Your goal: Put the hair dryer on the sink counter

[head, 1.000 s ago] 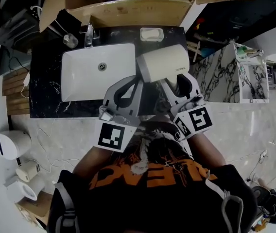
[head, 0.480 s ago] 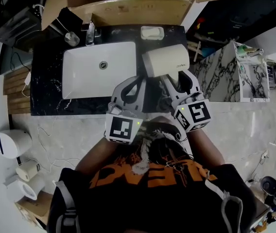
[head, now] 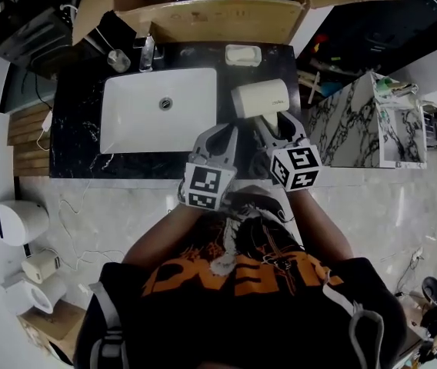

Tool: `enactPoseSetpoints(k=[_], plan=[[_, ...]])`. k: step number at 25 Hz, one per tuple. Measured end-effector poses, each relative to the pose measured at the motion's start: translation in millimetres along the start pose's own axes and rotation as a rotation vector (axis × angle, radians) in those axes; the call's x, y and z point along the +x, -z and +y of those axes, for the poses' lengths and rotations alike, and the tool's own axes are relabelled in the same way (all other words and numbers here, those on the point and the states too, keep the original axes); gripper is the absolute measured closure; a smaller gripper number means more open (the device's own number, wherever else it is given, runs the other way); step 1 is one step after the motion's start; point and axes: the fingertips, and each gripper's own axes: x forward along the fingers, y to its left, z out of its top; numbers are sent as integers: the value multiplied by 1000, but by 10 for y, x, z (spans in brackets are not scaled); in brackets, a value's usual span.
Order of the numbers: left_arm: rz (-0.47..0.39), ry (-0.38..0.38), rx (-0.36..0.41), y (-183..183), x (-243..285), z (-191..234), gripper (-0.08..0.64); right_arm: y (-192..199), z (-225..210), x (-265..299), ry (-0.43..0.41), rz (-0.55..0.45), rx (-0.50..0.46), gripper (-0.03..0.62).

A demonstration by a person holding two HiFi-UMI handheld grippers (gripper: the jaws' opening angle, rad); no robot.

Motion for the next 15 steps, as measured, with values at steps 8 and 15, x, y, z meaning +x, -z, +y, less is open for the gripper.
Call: enactPoseSetpoints(k=[8,15], plan=[[116,25,-59,364,160,-54,538,615,-359,296,43,135,73,420],[137,26,-41,398,161,-96,538,969,-650,534,95,227,139,420]])
